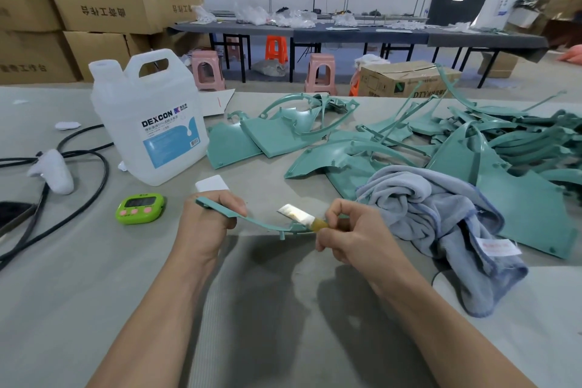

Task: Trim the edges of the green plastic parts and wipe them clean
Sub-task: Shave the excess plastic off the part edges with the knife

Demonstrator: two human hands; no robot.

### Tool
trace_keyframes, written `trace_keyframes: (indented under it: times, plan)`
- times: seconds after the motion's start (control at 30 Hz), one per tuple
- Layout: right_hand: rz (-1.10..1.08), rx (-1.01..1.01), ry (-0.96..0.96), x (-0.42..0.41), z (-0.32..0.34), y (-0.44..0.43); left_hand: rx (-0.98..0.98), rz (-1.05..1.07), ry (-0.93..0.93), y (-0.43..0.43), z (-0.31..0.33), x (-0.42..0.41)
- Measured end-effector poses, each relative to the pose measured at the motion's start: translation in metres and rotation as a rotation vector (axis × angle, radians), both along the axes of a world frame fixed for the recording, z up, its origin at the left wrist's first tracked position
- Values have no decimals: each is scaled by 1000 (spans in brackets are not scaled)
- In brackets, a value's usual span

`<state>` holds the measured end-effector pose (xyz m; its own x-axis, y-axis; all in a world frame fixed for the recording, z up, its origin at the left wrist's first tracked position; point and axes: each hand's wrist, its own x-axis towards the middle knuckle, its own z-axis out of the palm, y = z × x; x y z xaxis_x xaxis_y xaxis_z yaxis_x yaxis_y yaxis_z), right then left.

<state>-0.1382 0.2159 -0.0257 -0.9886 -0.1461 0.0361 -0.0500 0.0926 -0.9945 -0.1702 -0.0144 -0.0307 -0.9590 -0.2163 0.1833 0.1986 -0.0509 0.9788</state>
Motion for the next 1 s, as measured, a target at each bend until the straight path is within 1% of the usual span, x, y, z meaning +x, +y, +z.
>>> trace_keyframes:
  times: [0.07,0.1,0.2,0.27,0.33,0.43,0.53,0.63,0.7,0.83,0.93,1.0]
  plan:
    - [-72,169,11,-1,-6,-2,2,18,-17,-1,0,-1]
    - [-108,201,29,-2,-7,-2,13,34,-26,-1,0,-1]
    - [-203,85,98,-1,-3,2,112,28,-41,-3,6,2]
    - [-293,-25,156,-1,1,9,300,-56,-87,-5,11,6]
    - [-392,-97,212,-1,3,14,505,-137,-192,-7,13,7]
    - [-475,-109,278,2,7,18,641,-148,-312,-11,16,4]
    - [-520,-36,333,3,5,18,748,-129,-371,-12,14,1]
    - [-576,93,389,2,0,18,799,-121,-407,-10,12,-1]
    - [-619,141,399,1,-4,18,821,-130,-410,-9,13,-1]
    - [-746,183,402,0,-3,17,860,-174,-433,-11,15,0]
    - [-782,118,371,-2,2,16,858,-187,-433,-13,15,1]
    - [-789,115,342,-1,4,17,856,-200,-434,-12,16,1]
